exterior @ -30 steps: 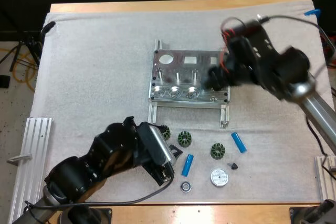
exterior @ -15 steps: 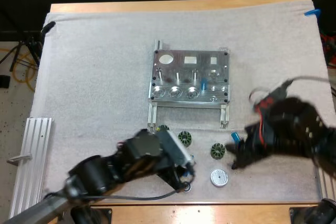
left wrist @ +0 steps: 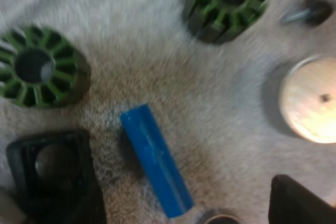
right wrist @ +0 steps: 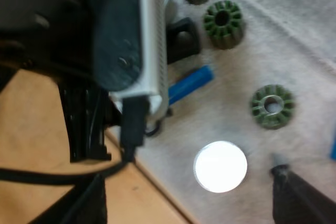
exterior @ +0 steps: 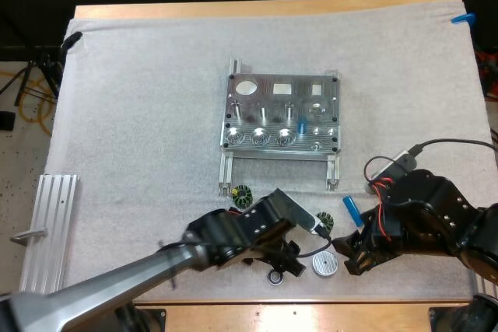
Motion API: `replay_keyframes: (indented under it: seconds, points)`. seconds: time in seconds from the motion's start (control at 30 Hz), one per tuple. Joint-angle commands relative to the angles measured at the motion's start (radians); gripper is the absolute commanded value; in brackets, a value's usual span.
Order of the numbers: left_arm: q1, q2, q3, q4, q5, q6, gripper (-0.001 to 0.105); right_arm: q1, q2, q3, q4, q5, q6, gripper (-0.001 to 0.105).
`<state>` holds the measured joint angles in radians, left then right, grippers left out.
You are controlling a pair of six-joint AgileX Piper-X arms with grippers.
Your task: Load cells from left to right
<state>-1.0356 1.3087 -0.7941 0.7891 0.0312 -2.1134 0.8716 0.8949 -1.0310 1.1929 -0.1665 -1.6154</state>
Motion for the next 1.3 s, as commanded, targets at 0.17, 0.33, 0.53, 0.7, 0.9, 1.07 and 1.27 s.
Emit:
replay_keyframes:
  seconds: [0.17,0.33,0.53,0.7,0.9,1.07,1.27]
  points:
    - [-0.003,0.123,-0.006,-0.014,-0.013,0.010,0.064,0.001,-0.007,-0.002,0.032,0.128,0.014,0.065]
    - [-0.003,0.206,-0.006,-0.059,-0.013,0.047,0.064,-0.013,-0.007,0.003,0.043,0.232,0.049,0.065]
    - [-0.003,0.257,-0.006,-0.088,0.006,0.053,0.064,-0.091,-0.007,0.011,0.042,0.228,0.042,0.065]
    - [-0.003,0.289,-0.006,-0.098,0.010,0.053,0.063,-0.114,-0.007,0.011,0.038,0.211,0.041,0.065]
    - [-0.003,0.294,-0.018,-0.065,0.010,0.078,0.023,-0.113,-0.007,0.011,0.039,0.216,0.041,0.065]
    - [-0.003,0.279,-0.060,-0.009,-0.003,0.171,0.000,-0.123,-0.007,0.011,0.027,0.226,0.038,0.065]
    - [-0.003,0.157,-0.101,0.057,-0.137,0.281,0.000,-0.299,-0.007,-0.002,-0.006,0.180,0.042,0.065]
